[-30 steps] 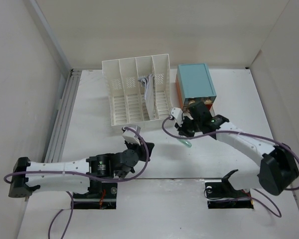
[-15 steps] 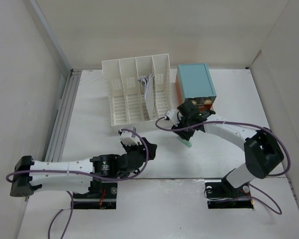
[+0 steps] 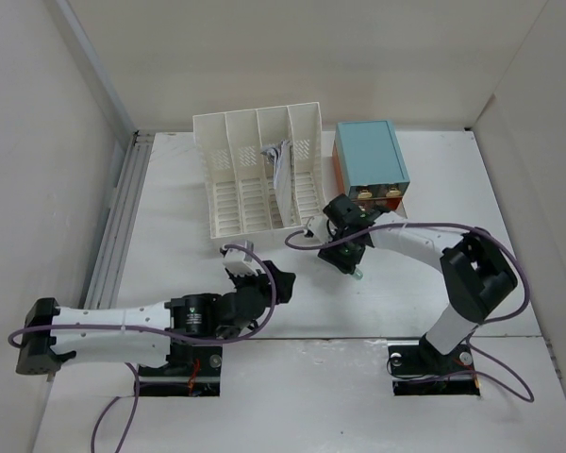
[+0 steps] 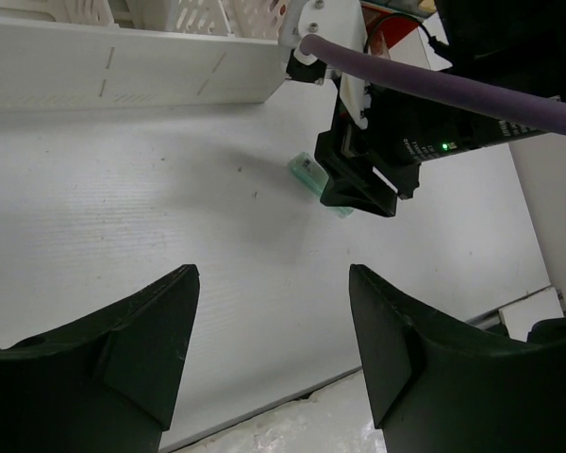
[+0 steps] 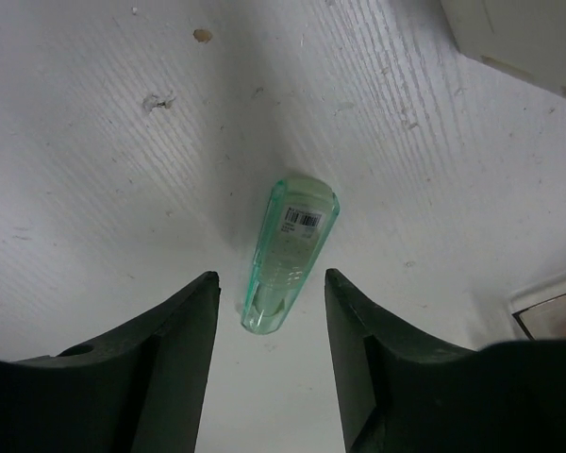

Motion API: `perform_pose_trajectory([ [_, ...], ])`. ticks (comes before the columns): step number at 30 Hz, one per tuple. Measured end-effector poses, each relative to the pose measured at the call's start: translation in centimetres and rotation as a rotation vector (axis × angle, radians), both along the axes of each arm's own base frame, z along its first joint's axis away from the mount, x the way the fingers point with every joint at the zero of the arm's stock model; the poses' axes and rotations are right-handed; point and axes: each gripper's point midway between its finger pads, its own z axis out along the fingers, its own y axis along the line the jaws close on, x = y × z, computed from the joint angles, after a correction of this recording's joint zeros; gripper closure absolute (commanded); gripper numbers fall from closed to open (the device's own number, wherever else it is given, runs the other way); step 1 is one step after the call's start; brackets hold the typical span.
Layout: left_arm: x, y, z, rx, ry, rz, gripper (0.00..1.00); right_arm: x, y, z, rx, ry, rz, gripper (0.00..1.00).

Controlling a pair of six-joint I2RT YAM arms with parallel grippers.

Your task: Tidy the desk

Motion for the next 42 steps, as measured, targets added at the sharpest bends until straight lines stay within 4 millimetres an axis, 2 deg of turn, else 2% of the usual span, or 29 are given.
perform_pose_trajectory([
  [13,-0.1,0.6,0.8,-0.033,-0.011,-0.004,0.37,0.4,0.6,-1.7,-0.022,0.050,-0.008,0.43],
  [15,-0.1,0.8,1.0,-0.042,-0.013,-0.004,0.37,0.4,0.7,-2.0,-0.026,0.060,-0.006,0.51],
  [16,-0.1,0.9,1.2,-0.046,-0.014,-0.003,0.37,0.4,0.7,-2.2,-0.030,0.063,-0.006,0.64],
  [19,-0.1,1.1,1.5,-0.060,-0.016,-0.003,0.37,0.8,1.0,-2.1,-0.027,0.061,-0.006,0.80],
  [20,-0.2,1.2,1.6,-0.064,-0.017,-0.003,0.37,0.8,1.0,-2.1,-0.024,0.063,-0.006,0.93],
  [21,-0.2,1.3,1.7,-0.066,-0.017,-0.003,0.37,0.7,1.1,-2.1,-0.023,0.064,-0.005,0.99],
  [26,-0.2,1.4,1.8,-0.072,-0.018,-0.003,0.37,0.5,1.2,-1.9,-0.011,0.071,-0.002,1.00],
  [28,-0.2,1.4,1.9,-0.070,-0.020,-0.004,0.37,0.4,1.3,-1.1,0.007,0.063,-0.002,1.00],
  [31,-0.2,1.4,1.8,-0.063,-0.022,-0.007,0.37,0.8,1.6,1.6,0.057,0.001,0.001,1.00],
  [35,-0.2,1.1,1.5,-0.044,-0.024,-0.016,0.37,2.0,1.9,7.3,0.137,-0.155,0.018,1.00],
  [37,-0.2,0.9,1.2,-0.031,-0.024,-0.021,0.37,2.9,1.6,9.3,0.152,-0.227,0.026,1.00],
  [39,-0.2,0.7,0.9,-0.018,-0.023,-0.027,0.37,4.2,0.5,10.7,0.147,-0.293,0.010,1.00],
  [42,-0.3,0.5,0.7,-0.011,-0.021,-0.032,0.37,6.8,-2.8,10.5,0.090,-0.357,-0.067,1.00],
])
